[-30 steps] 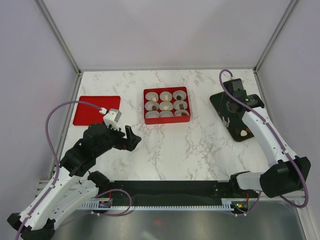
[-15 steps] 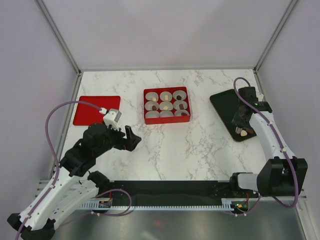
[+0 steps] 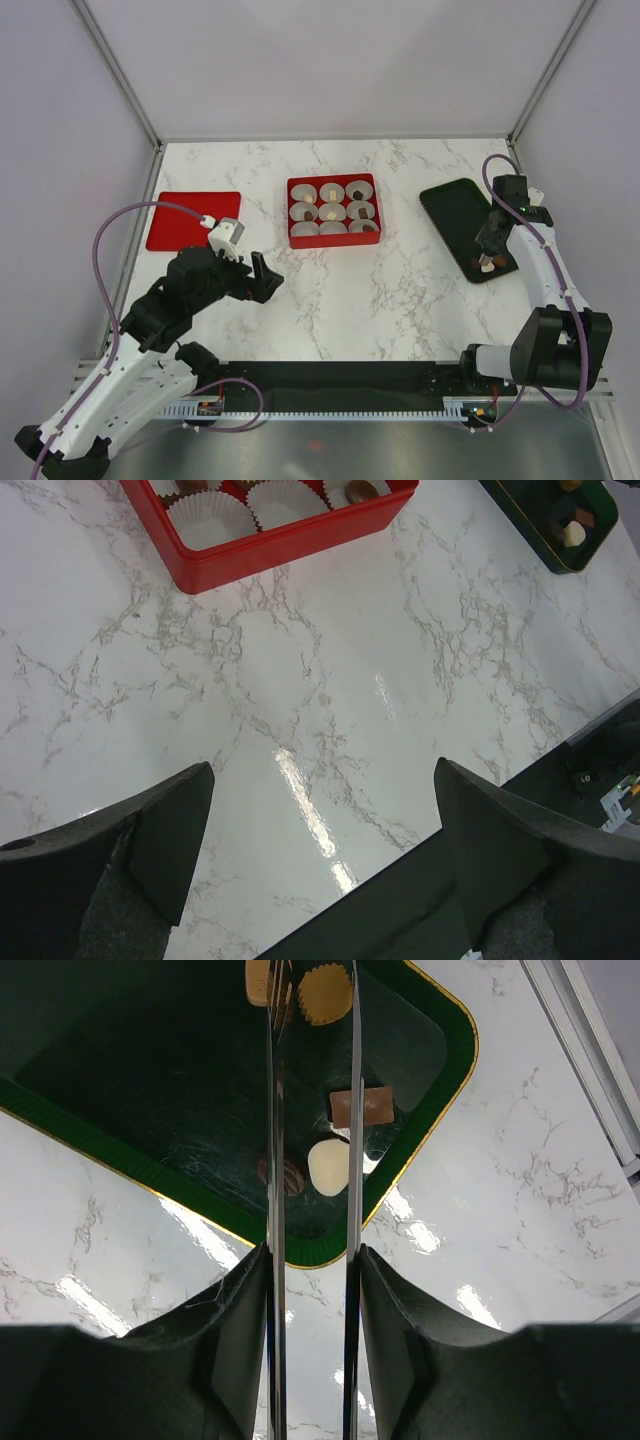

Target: Pack the chocolate

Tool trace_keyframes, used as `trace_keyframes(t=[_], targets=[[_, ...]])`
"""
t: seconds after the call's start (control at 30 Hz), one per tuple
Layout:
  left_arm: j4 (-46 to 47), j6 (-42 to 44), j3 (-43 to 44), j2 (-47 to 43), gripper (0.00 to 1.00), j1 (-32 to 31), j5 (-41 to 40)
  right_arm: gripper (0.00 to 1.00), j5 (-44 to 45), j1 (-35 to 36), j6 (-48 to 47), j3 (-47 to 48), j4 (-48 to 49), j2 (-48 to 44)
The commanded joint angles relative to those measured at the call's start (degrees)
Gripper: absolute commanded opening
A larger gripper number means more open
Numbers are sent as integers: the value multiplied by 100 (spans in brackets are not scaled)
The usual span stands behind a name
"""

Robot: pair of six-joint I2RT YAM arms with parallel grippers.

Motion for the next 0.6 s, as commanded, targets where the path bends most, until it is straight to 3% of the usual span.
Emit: trace_keyframes(t=[0.0, 0.4, 0.57], targets=[[107, -10, 37, 17, 99, -11, 89, 47, -149, -206, 41, -57, 321, -27], [125, -1, 37, 43, 99, -11, 115, 47, -676, -505, -64, -312, 532, -54], [116, 7, 37, 43, 99, -11, 132, 44, -1352, -497, -65, -373, 664, -229]])
